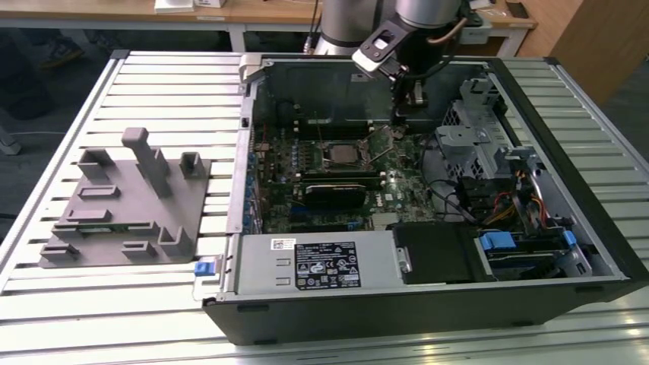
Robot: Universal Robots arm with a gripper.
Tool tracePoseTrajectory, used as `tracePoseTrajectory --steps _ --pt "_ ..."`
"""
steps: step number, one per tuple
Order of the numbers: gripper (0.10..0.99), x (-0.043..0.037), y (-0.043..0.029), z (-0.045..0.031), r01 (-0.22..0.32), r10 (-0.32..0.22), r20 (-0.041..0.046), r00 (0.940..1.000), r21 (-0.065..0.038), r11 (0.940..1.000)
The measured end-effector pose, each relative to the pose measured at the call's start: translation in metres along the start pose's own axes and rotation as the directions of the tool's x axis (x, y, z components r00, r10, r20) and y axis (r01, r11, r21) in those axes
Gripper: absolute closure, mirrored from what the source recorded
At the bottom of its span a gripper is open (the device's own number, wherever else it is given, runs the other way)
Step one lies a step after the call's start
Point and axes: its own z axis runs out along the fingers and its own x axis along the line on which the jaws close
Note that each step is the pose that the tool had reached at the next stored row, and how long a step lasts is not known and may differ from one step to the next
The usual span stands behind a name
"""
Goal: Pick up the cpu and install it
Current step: 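Close the cpu cover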
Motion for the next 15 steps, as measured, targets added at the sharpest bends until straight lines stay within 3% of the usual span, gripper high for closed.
tracePoseTrajectory --steps 11,15 --pt "0.98 0.0 0.0008 -0.0041 0.0 0.0 -0.0005 1.0 0.0 1.0" --pt "0.98 0.0 0.0044 -0.0041 0.0 0.0 -0.0001 1.0 0.0 1.0"
